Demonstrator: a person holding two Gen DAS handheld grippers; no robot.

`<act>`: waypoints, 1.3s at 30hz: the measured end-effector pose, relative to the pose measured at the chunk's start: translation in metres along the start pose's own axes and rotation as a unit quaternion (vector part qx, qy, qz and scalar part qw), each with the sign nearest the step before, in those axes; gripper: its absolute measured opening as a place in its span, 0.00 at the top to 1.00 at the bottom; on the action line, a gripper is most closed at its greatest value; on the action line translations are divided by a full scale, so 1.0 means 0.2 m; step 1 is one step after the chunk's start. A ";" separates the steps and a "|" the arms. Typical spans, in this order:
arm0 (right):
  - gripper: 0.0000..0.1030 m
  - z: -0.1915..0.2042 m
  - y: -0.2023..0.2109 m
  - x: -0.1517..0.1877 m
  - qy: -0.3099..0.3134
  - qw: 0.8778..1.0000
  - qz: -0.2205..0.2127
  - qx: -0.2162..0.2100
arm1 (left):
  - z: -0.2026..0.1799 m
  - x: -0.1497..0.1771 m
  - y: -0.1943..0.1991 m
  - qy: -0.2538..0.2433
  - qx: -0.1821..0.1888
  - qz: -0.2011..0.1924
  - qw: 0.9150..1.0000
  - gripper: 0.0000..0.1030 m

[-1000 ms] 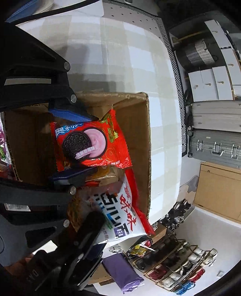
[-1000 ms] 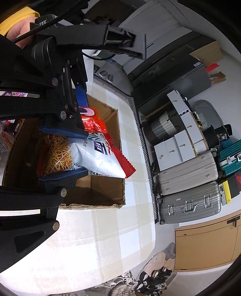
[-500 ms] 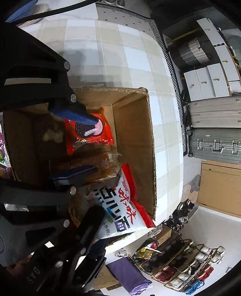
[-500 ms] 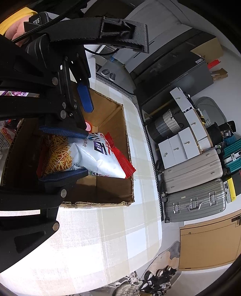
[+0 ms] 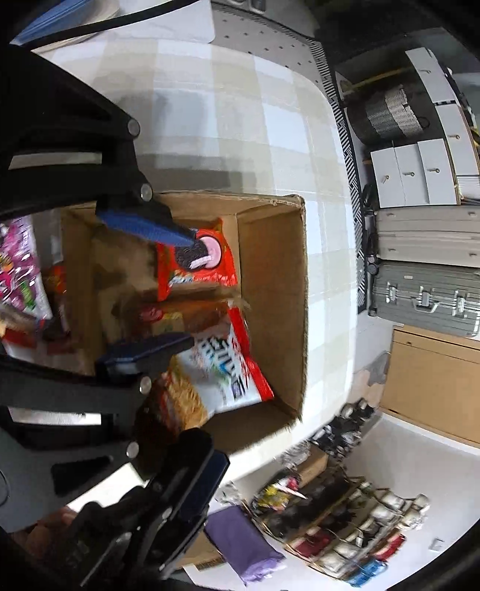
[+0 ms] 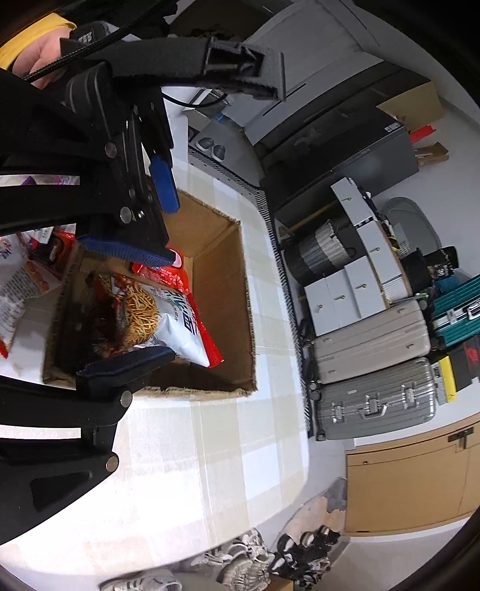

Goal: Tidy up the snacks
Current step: 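Lower both packets into the box and open both tools, then move both open tools back over the remaining snack pile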

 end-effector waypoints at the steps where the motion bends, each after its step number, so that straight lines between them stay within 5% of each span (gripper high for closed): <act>1: 0.55 0.01 0.03 0.00 0.002 1.000 -0.003 0.001 | -0.01 0.02 0.04 0.001 -0.006 -0.007 1.000 0.46; 14: 0.52 0.19 0.52 0.16 0.043 0.997 -0.066 -0.009 | -0.14 0.29 0.66 0.013 -0.036 -0.105 0.994 0.22; 28: 0.50 0.38 1.01 0.49 0.080 0.989 -0.127 -0.020 | -0.32 0.73 1.28 0.002 -0.058 -0.180 0.982 0.19; 32: 0.23 0.39 1.14 0.63 0.077 0.984 -0.161 -0.026 | -0.36 0.88 1.43 0.008 -0.051 -0.193 0.980 0.14; 35: 0.21 0.39 1.22 0.76 0.080 0.980 -0.179 -0.022 | -0.37 1.01 1.51 0.015 -0.057 -0.213 0.975 0.01; 39: 0.15 0.37 1.25 0.91 0.081 0.980 -0.178 -0.024 | -0.40 1.18 1.60 0.012 -0.052 -0.232 0.971 0.01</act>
Point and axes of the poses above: each gripper's, at about its wrist camera, not at the fingertips, and y roughly against the way its jaws point, z to its left, x to its underside, the point moved 1 cm from there along -y, roughly the way its jaws point, and after that the axes turned 4 degrees about z, right-handed, at the moved point
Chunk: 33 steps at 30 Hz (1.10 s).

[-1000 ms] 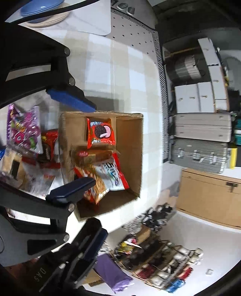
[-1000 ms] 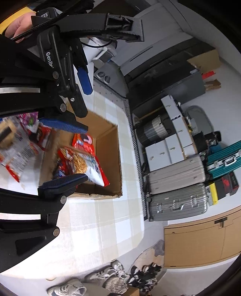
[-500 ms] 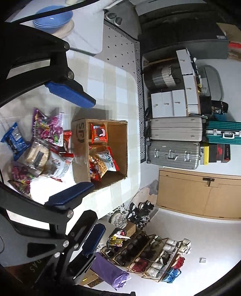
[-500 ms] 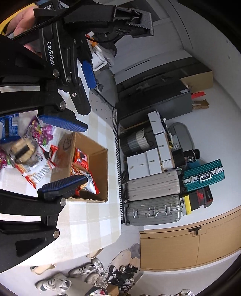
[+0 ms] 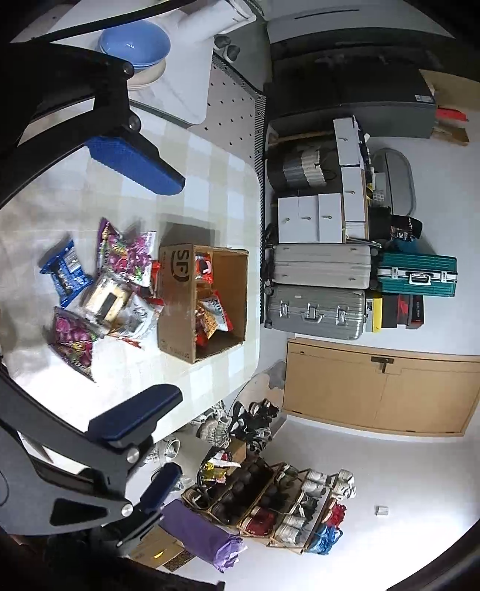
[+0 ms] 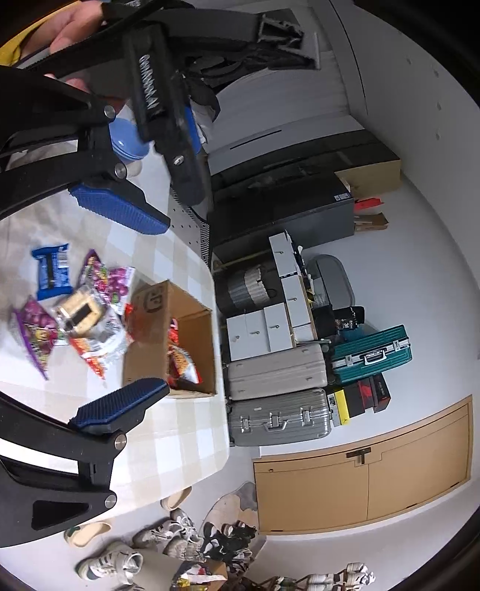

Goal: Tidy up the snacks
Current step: 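Move both open tools back over the remaining snack pile, then grasp the purple grape candy bag with the right tool while the left tool grasps the blue packet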

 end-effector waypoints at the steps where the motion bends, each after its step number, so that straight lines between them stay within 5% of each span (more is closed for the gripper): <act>1: 0.14 -0.01 0.01 0.04 -0.001 1.000 0.002 0.001 | 0.00 0.03 0.02 0.000 0.000 -0.003 1.000 0.01; 11: 0.13 -0.12 -0.13 0.41 0.007 0.999 0.032 0.020 | 0.11 0.33 -0.10 0.013 -0.015 0.002 1.000 0.01; 22: 0.13 -0.10 -0.37 0.44 0.069 0.997 0.047 0.005 | 0.36 0.60 -0.52 0.061 -0.059 0.029 0.996 0.01; 33: 0.13 -0.18 -0.58 0.46 0.052 0.992 0.116 -0.006 | 0.34 0.61 -0.65 0.045 -0.044 0.068 0.996 0.01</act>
Point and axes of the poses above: each gripper's, at about its wrist camera, not at the fingertips, and y roughly against the way its jaws point, z to its left, x to its underside, the point moved 1 cm from there along -y, roughly the way its jaws point, and after that the axes turned 4 degrees about z, right-handed, at the moved point
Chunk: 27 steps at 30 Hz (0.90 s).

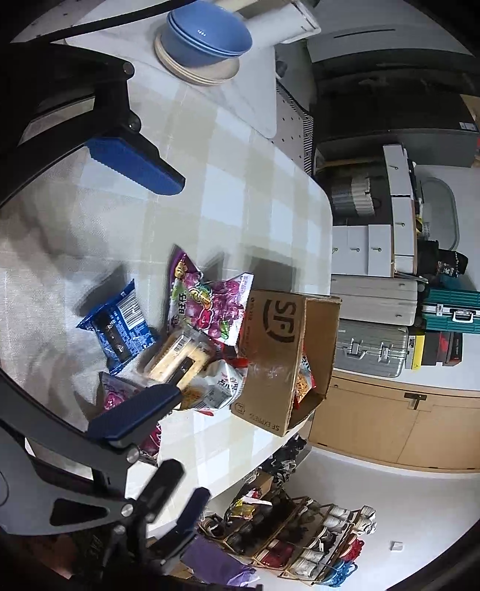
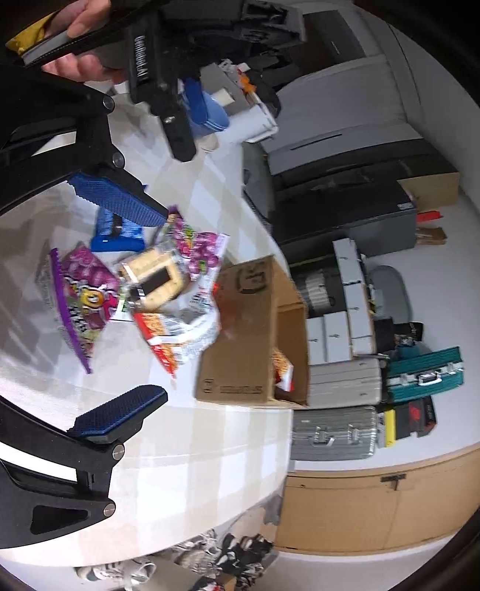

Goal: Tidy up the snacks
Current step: 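Grasp the purple grape candy bag with the right tool while the left tool grasps the blue packet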

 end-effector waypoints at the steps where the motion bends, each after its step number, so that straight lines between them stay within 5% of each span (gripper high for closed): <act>1: 0.13 0.00 -0.02 0.01 0.004 1.000 0.012 0.004 | 0.00 0.00 0.00 0.004 0.002 0.002 1.000 0.01; 17: 0.14 -0.05 -0.24 0.15 -0.004 0.992 0.124 0.017 | 0.09 0.03 -0.06 0.037 -0.008 0.022 0.999 0.01; 21: 0.23 -0.14 -0.31 0.18 -0.069 0.986 0.152 -0.004 | 0.09 0.03 -0.07 0.042 -0.005 0.028 0.999 0.01; 24: 0.42 -0.14 -0.31 0.17 -0.073 0.986 0.150 -0.021 | 0.10 0.03 -0.08 0.044 -0.005 0.033 0.998 0.01; 27: 0.50 -0.13 -0.31 0.17 -0.080 0.985 0.150 -0.032 | 0.11 0.03 -0.09 0.051 -0.001 0.038 0.998 0.01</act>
Point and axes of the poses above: each gripper's, at about its wrist camera, not at the fingertips, and y roughly against the way its jaws point, z to its left, x to its underside, the point moved 1 cm from there along -y, roughly the way its jaws point, and after that the axes turned 4 degrees about z, right-handed, at the moved point
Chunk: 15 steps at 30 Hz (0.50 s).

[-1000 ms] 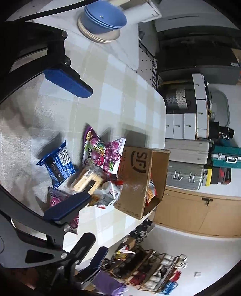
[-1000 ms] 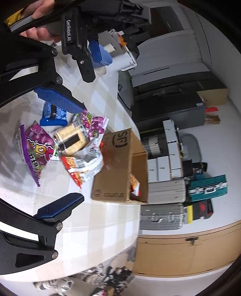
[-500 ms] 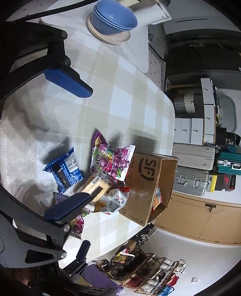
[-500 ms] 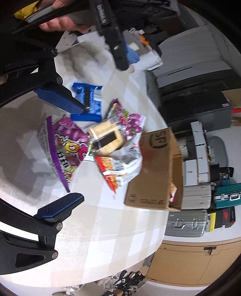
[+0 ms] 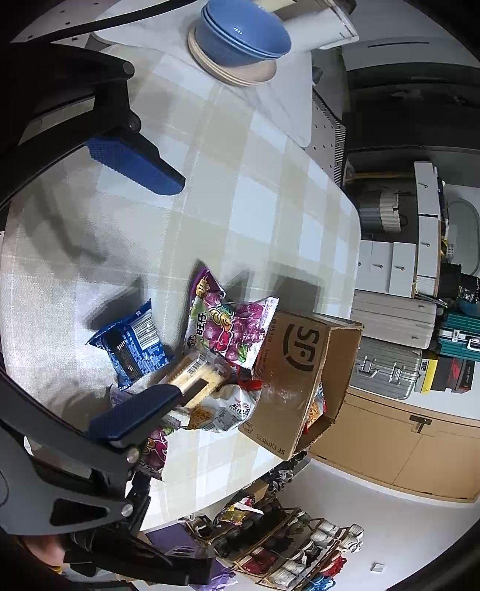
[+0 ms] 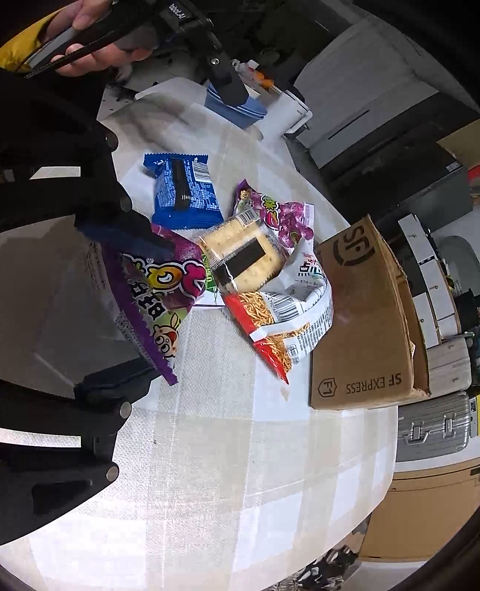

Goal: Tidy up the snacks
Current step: 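Grasp the purple grape candy bag with the right tool while the left tool grasps the blue packet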

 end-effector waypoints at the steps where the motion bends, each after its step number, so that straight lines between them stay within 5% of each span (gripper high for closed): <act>1: 0.52 0.00 0.00 0.00 -0.004 1.000 0.001 -0.006 | 0.01 0.00 -0.01 0.004 0.001 0.003 1.000 0.01; 5: 0.64 -0.01 0.01 0.00 -0.020 1.000 -0.005 -0.014 | 0.02 0.01 -0.02 0.012 0.002 0.010 1.000 0.01; 15: 0.74 0.04 0.07 0.01 -0.011 0.999 -0.021 -0.023 | 0.03 0.01 -0.04 0.016 -0.003 0.014 1.000 0.01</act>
Point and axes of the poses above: each gripper's, at about its wrist camera, not at the fingertips, and y roughly against the way its jaws point, z to its left, x to its underside, the point moved 1 cm from there along -y, roughly the way its jaws point, and after that the axes turned 4 degrees about z, right-handed, at the moved point
